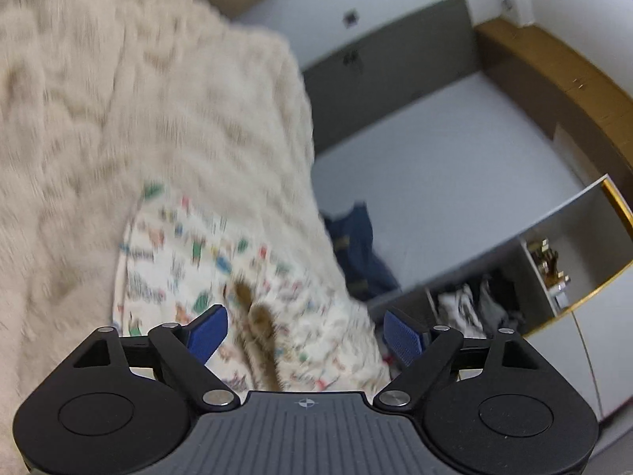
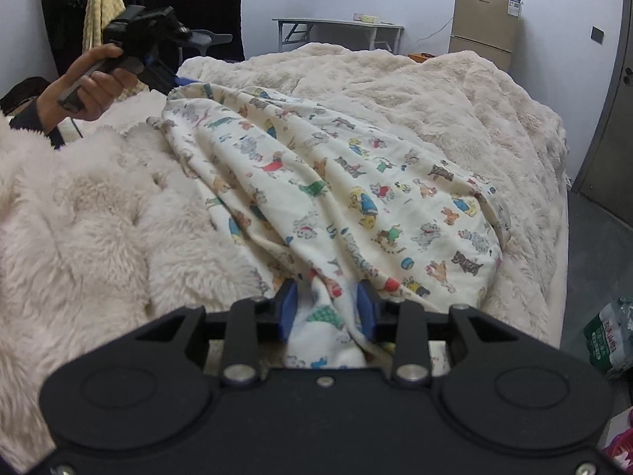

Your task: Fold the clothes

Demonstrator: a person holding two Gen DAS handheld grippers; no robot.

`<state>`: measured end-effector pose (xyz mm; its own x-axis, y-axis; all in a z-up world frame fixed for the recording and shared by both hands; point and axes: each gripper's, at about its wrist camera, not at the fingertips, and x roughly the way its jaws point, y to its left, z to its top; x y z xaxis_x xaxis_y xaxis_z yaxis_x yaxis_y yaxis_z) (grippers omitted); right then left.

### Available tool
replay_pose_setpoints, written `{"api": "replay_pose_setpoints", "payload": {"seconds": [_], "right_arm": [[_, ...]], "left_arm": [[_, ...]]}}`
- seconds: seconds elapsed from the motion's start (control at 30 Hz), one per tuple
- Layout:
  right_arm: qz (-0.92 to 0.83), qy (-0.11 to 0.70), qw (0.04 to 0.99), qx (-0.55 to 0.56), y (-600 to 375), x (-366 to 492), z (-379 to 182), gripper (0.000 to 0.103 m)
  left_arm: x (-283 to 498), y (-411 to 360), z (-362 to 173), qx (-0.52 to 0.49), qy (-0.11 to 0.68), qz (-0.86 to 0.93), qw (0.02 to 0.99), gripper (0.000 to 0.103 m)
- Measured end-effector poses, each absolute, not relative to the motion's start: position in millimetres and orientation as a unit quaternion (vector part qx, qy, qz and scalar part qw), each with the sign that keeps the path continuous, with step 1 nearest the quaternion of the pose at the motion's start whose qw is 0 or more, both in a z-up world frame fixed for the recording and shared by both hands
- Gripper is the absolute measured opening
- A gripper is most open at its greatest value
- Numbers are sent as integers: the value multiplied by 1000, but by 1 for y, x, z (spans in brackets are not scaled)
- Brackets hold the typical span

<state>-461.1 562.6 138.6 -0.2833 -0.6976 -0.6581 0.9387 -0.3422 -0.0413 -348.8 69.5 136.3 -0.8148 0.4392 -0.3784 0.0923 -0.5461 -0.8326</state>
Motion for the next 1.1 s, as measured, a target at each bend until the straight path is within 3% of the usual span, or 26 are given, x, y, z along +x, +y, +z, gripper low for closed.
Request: {"api": "replay_pose_setpoints", "payload": {"seconds": [0.3, 0.43, 0.47, 0.93, 1.1], "right_arm": [[-776, 213, 526, 276, 563, -460, 138, 39], [-776, 205, 526, 280, 562, -463, 137, 40], [-777, 204, 526, 280, 562, -463, 137, 40], [-809, 151, 517, 237, 578, -468, 165, 42], [-813, 137, 526, 210, 582, -463, 179, 52]], "left_arm": [[-393, 93, 118, -355, -440, 811, 151, 64], [-410, 94, 128, -356, -416, 827, 123, 23], [-413, 95, 133, -350, -412, 833, 122, 20], [-419, 99, 239, -237, -409, 871, 134, 13], [-394, 77, 237, -250, -386, 883, 89, 14]]}}
